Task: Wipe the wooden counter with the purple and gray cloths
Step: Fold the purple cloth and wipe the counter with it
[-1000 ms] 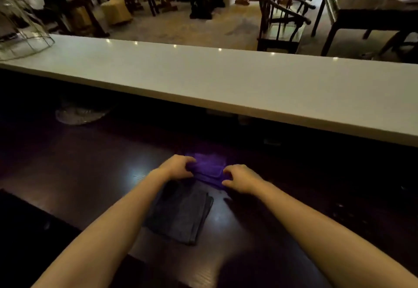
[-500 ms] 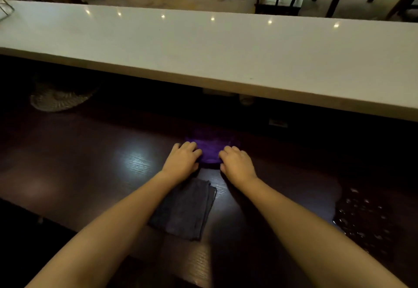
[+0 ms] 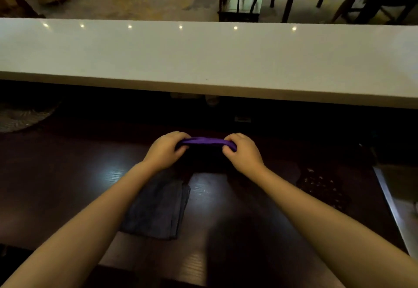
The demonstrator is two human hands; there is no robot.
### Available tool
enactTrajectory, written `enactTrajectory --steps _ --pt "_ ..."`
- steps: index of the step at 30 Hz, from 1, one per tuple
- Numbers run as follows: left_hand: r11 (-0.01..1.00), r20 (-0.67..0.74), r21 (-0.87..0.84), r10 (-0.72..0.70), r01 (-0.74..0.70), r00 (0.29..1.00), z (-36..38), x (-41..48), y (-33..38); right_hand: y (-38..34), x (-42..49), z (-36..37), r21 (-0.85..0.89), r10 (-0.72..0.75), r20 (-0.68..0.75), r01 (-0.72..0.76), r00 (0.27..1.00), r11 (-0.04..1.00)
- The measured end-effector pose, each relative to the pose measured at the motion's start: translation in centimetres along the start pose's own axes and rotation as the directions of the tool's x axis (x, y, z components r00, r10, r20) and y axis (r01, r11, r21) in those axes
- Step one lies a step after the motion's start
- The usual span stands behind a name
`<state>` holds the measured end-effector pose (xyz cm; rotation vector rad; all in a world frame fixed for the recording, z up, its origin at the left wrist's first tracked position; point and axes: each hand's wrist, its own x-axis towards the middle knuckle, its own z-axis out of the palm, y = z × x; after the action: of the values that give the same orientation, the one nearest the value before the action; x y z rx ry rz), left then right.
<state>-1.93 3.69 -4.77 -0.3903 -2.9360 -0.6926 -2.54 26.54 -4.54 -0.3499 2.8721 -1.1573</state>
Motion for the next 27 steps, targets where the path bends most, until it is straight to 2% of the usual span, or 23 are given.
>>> enactTrajectory --steps 6,11,16,20,25,27 --pt "0.974 0.015 -0.155 0.167 -0.162 0.986 0.1 2.4 7.9 3.1 -4.9 -7.3 0.164 0.108 -0.106 -0.09 0.988 0.982" --pt "0.938 0.027 -0.256 0.25 -0.235 0.968 2.4 5.1 15.6 7.6 -8.1 -13.6 0.163 0.172 -0.256 -0.133 0.951 0.978" --pt "0.911 -0.016 -0.248 0.335 -0.329 0.942 6.2 7.9 21.8 12.3 -10.1 -18.0 0.133 0.222 -0.387 -0.184 0.895 0.974" --pt "0.897 0.051 -0.24 0.393 -0.371 0.918 10.5 7.3 24.2 17.2 -12.2 -18.5 -0.021 0.219 -0.338 -0.24 0.915 0.97" --pt "0.909 0.196 -0.232 0.394 -0.347 0.898 16.1 2.2 23.8 21.4 -16.7 -15.5 -0.097 0.28 -0.123 -0.292 0.952 0.952" --pt "0.92 0.246 -0.226 0.371 -0.32 0.895 17.3 0.8 23.0 22.0 -18.0 -14.6 -0.15 0.267 -0.039 -0.27 0.963 0.951"
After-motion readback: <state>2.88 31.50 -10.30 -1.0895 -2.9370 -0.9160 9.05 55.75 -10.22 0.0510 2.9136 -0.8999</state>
